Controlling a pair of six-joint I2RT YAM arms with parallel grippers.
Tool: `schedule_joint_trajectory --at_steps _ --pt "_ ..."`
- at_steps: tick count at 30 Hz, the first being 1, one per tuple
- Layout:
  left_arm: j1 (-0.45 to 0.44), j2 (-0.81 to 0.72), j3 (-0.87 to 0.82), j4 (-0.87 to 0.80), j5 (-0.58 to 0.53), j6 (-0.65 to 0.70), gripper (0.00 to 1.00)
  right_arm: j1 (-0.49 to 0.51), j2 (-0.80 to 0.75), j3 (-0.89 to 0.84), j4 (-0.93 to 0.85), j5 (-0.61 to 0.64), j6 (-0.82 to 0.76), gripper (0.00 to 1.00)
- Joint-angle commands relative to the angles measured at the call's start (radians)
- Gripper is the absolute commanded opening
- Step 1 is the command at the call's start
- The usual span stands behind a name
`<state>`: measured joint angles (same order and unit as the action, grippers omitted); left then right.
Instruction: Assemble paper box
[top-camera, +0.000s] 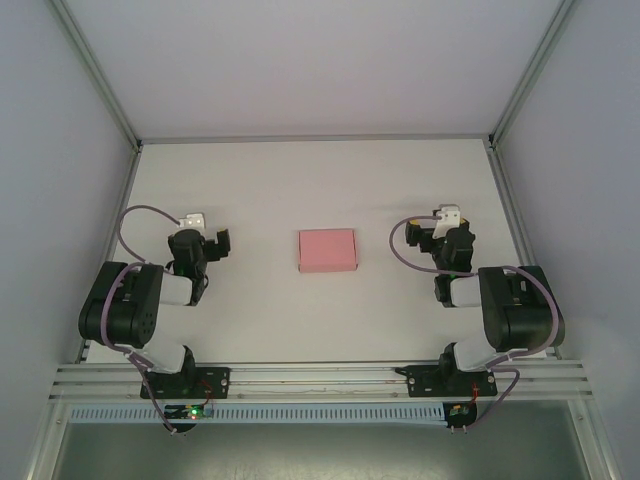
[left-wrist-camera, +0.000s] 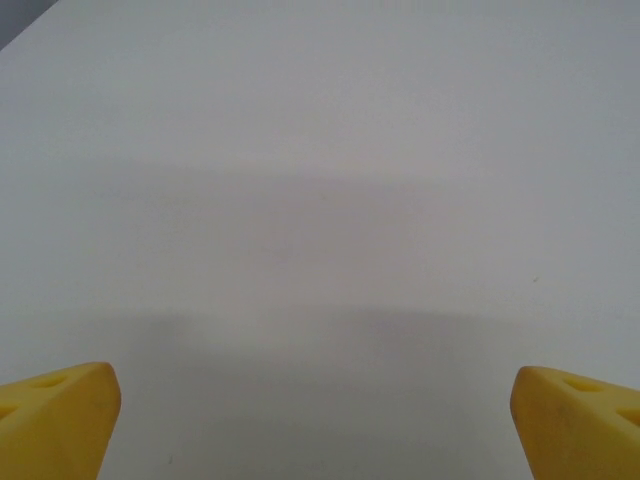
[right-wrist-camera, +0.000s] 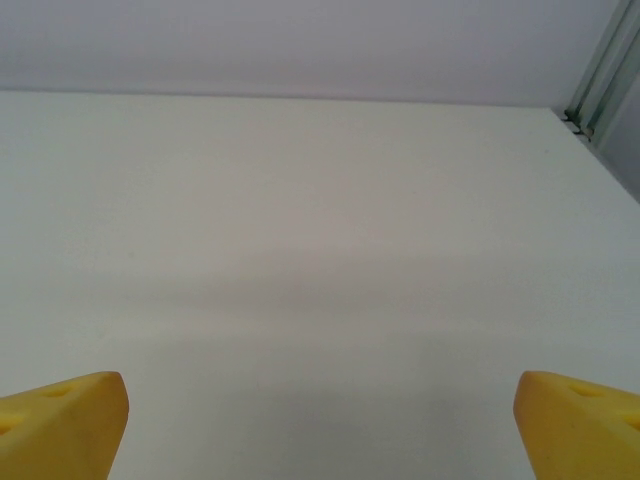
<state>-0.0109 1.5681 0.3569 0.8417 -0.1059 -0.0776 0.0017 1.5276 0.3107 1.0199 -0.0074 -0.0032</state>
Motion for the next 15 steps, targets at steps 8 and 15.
schedule_joint_trajectory --at_steps 8,15 --pt "0.011 -0.013 0.037 0.027 0.036 0.031 1.00 -0.006 -0.007 0.014 0.026 0.007 0.019 0.98" --pt "0.012 -0.012 0.035 0.031 0.035 0.032 1.00 0.001 -0.009 0.014 0.022 0.024 0.016 0.98"
